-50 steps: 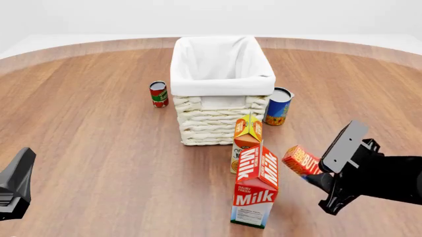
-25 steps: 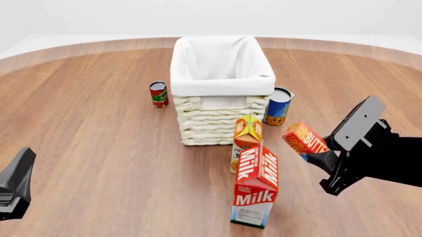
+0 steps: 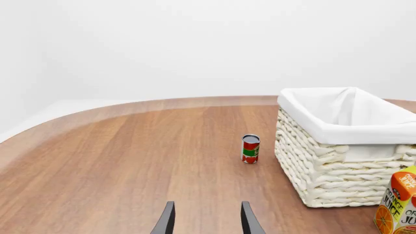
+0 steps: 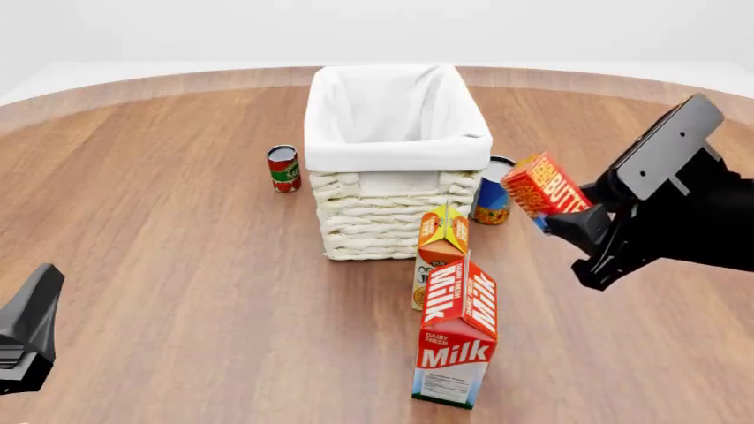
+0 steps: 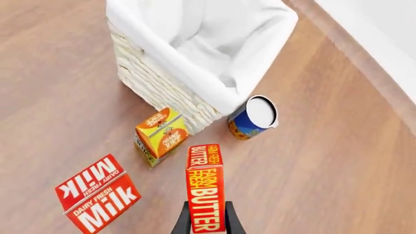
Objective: Pick up the butter and put it in the basket.
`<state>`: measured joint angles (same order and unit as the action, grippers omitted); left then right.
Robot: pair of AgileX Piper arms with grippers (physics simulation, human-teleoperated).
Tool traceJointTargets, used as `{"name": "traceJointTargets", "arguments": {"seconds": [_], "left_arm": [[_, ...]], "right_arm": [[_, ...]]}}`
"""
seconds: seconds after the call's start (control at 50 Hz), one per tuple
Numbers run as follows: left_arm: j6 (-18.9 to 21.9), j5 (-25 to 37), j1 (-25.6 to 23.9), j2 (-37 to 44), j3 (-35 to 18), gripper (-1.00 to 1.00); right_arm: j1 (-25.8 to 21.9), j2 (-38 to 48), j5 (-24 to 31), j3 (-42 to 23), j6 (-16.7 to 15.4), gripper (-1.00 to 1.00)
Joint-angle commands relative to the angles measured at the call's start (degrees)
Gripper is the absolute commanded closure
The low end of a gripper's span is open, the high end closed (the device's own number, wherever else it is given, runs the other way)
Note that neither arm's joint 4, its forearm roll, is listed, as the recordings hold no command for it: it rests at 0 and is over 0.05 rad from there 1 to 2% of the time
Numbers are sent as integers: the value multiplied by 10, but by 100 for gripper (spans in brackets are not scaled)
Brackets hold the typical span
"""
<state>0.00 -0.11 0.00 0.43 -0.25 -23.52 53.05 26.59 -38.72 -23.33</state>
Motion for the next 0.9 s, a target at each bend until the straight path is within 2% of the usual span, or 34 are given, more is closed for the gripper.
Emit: {"name": "traceJointTargets", "arguments": {"seconds": [0.02, 0.52, 0.7, 0.86, 0.9], "left_arm": [[0, 0, 0, 0, 0, -100], [0, 0, 0, 0, 0, -100], [0, 0, 0, 0, 0, -100], [0, 0, 0, 0, 0, -100], [0, 0, 0, 0, 0, -100]], "right_arm": [[-7, 2, 3, -50, 12, 100], [-10, -5, 33, -109, 2, 100], [-19, -1, 39, -140, 18, 100], [-21, 19, 42, -179, 52, 100], [-22, 21, 42, -184, 53, 100]]}}
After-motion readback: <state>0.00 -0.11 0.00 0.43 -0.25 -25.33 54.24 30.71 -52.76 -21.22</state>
